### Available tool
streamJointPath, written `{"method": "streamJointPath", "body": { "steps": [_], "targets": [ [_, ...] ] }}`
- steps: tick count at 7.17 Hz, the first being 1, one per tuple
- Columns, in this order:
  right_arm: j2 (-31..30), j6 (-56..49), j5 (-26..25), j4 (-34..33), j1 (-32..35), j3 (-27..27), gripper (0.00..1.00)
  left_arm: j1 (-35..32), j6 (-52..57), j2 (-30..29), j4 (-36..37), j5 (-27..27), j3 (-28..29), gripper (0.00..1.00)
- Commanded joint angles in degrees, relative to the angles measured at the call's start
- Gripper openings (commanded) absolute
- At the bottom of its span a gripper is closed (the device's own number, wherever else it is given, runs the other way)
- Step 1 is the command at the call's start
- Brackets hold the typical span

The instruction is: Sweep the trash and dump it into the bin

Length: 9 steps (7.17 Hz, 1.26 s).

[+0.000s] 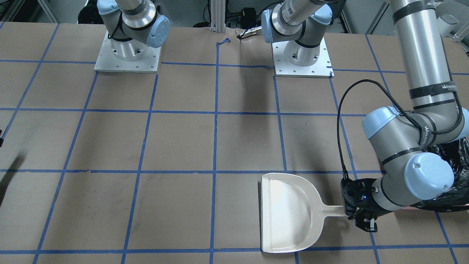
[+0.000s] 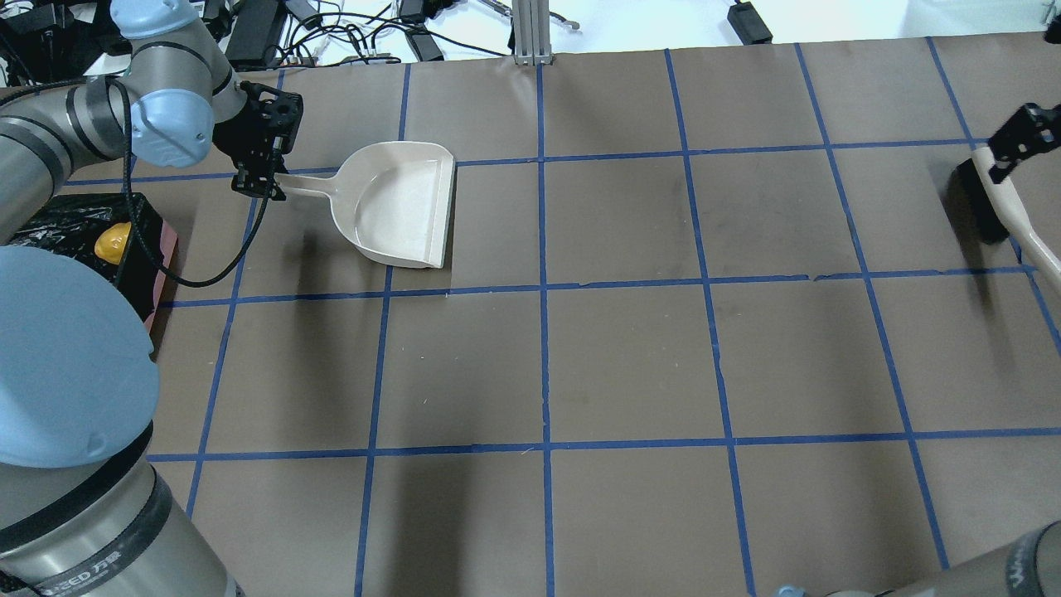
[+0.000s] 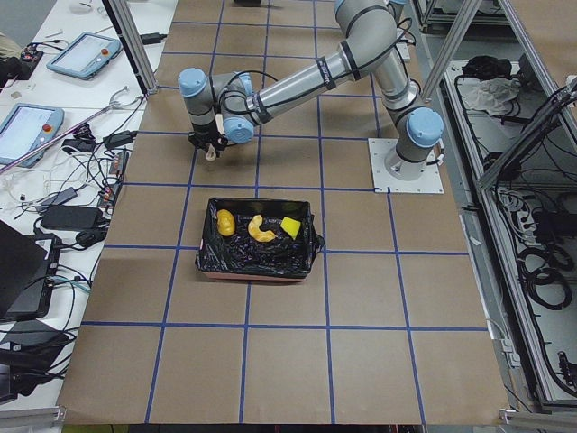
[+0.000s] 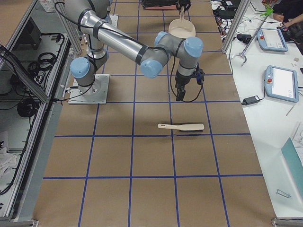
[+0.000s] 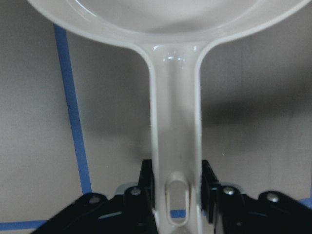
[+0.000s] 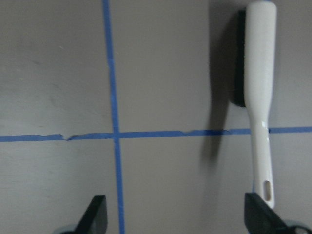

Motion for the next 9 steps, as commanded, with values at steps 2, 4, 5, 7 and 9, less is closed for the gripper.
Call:
{"method": "streamJointPath", "body": {
  "steps": [2, 4, 5, 7, 9],
  "targets": [
    [-4.83, 15.44, 0.2, 0.14, 16.34, 0.09, 1.0, -0.11, 0.04, -0.11, 0.02, 0.06, -0.07, 0.0],
    [-8.09, 21.65, 3.86, 0.75, 23.75, 0.26, 1.0, -0.11, -0.04, -0.19, 0.02, -0.03, -0.07, 0.07],
    [-8.37, 21.66, 6.33, 1.54, 25.34, 0.18, 1.0, -0.11, 0.04, -0.19, 0.02, -0.12, -0.07, 0.07],
    [-8.55, 22.53, 6.7, 4.25, 25.53, 0.17, 1.0, -0.11, 0.04, -0.28, 0.02, -0.21, -0.07, 0.31],
    [-8.54, 22.63, 6.62, 5.32, 25.97, 0.26, 1.0, -0.11, 0.04, -0.37, 0.02, -0.21, -0.16, 0.36]
  ]
}}
